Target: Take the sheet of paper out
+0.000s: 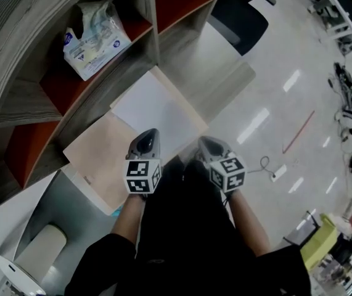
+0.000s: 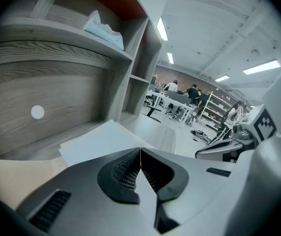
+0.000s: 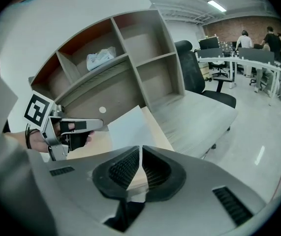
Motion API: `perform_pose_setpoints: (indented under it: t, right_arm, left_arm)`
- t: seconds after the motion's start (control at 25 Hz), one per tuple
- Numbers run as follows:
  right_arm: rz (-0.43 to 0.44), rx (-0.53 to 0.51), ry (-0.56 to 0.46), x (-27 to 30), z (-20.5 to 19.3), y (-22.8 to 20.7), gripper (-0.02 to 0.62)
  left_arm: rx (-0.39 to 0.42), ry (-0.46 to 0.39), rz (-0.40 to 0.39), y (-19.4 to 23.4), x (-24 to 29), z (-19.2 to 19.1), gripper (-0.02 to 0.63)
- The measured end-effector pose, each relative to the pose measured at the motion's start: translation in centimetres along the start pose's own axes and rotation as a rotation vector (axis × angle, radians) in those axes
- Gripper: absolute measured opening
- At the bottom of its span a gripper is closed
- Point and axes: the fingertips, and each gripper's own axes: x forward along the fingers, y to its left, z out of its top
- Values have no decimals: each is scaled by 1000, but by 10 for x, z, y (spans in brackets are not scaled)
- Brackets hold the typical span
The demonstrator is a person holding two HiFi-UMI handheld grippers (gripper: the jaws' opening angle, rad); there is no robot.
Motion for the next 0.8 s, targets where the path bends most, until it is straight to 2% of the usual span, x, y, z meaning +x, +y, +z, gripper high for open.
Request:
perform_pose_setpoints:
  t: [0.16,0.4,0.52,0.56,0.64,0.8]
  right_arm:
    - [23,33,-2,7,-1,-3,18]
    - [63,160,0,13,-5,-12,20]
    - [54,153,5,16,-6,-13,25]
    - [50,150,7,18,-7,-14,36]
    - [50,158,13,21,-8,-15,97]
    - [45,235,21,28,-11,-20,117]
  left_arm:
    - [4,27,11,-7,4,-12,43]
    - [13,50,12,-13,8,-16,43]
    - [9,63,9,-14,10,-20,43]
    - [9,67,6,-14,11,-21,43]
    - [10,74,2,-13,12,-23,43]
    - [13,82,1,-7,15,-23,43]
